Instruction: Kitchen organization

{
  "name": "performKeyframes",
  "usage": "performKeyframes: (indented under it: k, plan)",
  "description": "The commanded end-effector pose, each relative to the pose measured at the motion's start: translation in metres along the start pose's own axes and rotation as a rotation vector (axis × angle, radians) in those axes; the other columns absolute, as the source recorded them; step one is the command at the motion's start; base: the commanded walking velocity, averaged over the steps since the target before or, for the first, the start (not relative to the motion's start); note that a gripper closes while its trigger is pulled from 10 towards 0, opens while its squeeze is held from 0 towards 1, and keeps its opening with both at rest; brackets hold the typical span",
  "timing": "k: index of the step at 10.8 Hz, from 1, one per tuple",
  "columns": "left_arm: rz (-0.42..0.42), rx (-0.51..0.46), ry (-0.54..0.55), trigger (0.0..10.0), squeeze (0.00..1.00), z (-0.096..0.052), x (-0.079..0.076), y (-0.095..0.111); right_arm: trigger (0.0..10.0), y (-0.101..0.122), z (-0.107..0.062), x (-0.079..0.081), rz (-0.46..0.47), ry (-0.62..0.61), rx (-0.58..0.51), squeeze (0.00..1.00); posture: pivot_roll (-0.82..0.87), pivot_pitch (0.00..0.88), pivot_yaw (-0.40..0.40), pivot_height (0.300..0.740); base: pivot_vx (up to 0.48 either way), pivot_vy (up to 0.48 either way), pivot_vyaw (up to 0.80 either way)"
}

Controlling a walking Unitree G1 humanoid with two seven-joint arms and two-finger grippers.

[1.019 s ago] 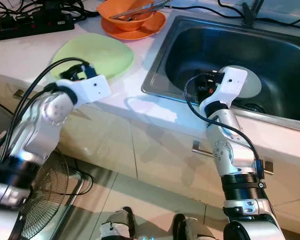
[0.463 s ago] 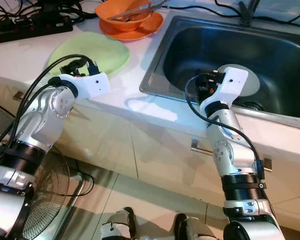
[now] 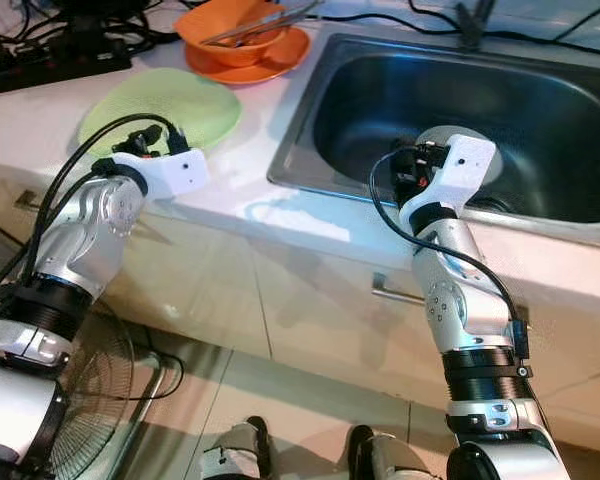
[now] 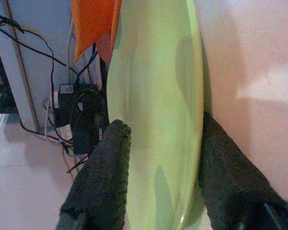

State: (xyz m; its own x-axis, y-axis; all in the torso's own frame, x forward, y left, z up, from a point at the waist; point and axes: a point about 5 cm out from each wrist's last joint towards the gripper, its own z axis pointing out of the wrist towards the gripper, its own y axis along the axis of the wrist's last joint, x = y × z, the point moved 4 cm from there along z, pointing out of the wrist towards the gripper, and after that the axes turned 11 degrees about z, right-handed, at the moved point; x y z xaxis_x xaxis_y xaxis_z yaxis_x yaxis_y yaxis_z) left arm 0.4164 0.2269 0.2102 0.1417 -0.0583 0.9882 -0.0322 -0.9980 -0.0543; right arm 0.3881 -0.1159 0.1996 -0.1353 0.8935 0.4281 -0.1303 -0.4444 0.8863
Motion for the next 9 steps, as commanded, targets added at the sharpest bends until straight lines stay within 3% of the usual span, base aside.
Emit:
performKeyframes:
  k: [1,6,9]
  plan:
    - [0.006,0.007,-0.087,0.0,0.0,0.001,-0.025,0.0,10.0,0.003,0.0,0.0,0.005,-0.002,-0.007,0.0,0.14,0.201,0.023,0.74,0.0,0.0,0.0]
    - [-0.004,-0.007,-0.098,0.0,0.0,-0.005,-0.031,0.001,10.0,0.003,0.001,0.002,0.006,0.006,-0.005,0.0,0.15,0.199,0.018,0.74,0.0,0.0,0.0]
    - [-0.055,-0.048,-0.084,0.0,0.0,-0.02,-0.014,0.011,10.0,0.002,0.003,0.004,0.006,0.018,0.003,0.0,0.17,0.205,0.005,0.74,0.0,0.0,0.0]
